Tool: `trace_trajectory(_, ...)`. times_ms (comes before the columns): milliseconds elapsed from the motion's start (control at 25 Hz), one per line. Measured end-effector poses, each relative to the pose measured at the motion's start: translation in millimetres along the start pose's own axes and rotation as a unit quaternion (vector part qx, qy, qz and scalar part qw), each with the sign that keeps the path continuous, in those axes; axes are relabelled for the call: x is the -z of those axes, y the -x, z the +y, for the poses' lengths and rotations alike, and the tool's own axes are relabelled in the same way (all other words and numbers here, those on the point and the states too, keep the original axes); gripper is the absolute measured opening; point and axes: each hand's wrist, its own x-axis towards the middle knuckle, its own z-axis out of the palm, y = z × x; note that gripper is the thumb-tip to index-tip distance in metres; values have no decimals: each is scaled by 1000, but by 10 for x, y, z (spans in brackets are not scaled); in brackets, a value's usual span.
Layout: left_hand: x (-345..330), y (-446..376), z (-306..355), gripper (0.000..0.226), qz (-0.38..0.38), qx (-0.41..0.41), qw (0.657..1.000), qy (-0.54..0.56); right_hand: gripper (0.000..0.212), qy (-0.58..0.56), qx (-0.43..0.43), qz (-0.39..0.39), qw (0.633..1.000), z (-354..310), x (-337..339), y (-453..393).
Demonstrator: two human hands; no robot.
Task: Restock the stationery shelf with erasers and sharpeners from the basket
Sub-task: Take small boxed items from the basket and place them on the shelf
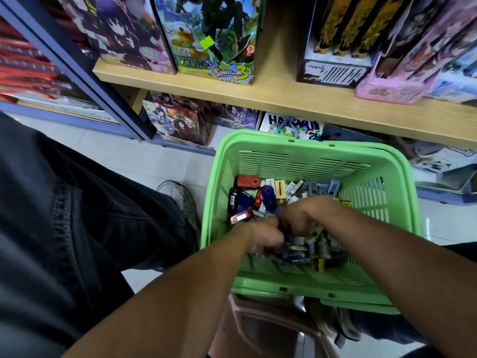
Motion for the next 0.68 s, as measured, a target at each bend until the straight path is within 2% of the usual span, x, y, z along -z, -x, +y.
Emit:
trace_trajectory(120,-314,-75,222,50,4,-71,997,17,13,20,-57,-42,997,304,-5,318)
trace_trajectory(240,-406,-115,365,50,77,-136,987,27,32,-77,-80,2,994,499,31,529)
trace_trajectory(320,-204,-147,288,41,165,-129,977,33,37,-106,-99,103,984,458,89,509)
trace_trajectory(400,116,-171,125,28,277,-62,958,-32,27,-83,-107,245,960,242,146,398)
trace_trajectory(480,397,-183,-38,14,344,4,933,-109,27,-112,-53,329,936,-59,188,253)
trace_trajectory(520,466,-175,-78,11,356,24,926,-127,31,-132,-14,332,934,-198,188,181)
trace_trajectory(600,513,-180,-112,13,344,46,928,-136,29,-141,43,286,947,-417,132,37)
trace_trajectory(680,490,-232,-159,19,329,56,929,-157,27,-83,50,244,965,-513,8,-86)
